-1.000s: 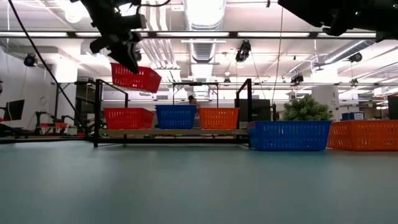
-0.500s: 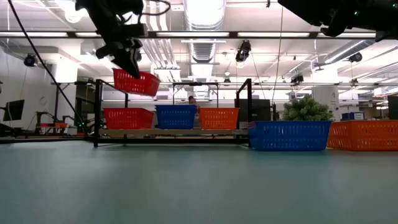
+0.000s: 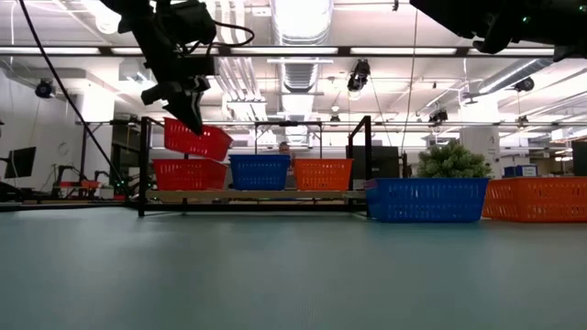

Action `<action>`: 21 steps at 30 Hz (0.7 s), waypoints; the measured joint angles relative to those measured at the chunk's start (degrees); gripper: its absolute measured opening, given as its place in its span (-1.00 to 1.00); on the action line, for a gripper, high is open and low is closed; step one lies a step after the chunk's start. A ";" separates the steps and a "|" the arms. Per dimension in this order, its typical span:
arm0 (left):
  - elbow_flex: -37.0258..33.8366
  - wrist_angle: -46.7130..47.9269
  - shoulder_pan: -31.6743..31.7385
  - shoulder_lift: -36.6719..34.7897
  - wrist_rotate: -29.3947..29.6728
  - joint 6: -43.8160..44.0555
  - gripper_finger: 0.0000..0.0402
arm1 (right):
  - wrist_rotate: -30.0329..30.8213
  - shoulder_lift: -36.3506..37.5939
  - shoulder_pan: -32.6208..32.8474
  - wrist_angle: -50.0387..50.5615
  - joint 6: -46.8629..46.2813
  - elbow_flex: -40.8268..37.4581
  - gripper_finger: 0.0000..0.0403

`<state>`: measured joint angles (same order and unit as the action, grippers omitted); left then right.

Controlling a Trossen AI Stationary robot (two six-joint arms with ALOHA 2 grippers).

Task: Stack baskets on shelf by color
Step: Stack the left red bin on top of the red bin on the shelf

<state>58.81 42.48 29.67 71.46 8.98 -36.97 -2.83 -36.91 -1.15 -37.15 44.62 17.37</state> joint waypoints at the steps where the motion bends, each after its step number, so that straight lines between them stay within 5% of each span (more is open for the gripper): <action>1: -0.01 -0.01 0.00 0.00 -0.65 0.00 -1.00 | -0.02 0.00 0.00 0.00 -0.02 0.00 -0.96; 21: -1.18 0.03 0.00 0.00 -2.61 0.02 -1.00 | -0.02 0.00 0.00 0.28 -1.07 0.00 -0.96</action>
<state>57.63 42.51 29.67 71.46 6.37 -36.95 -2.85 -36.91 -1.15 -36.86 43.55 17.37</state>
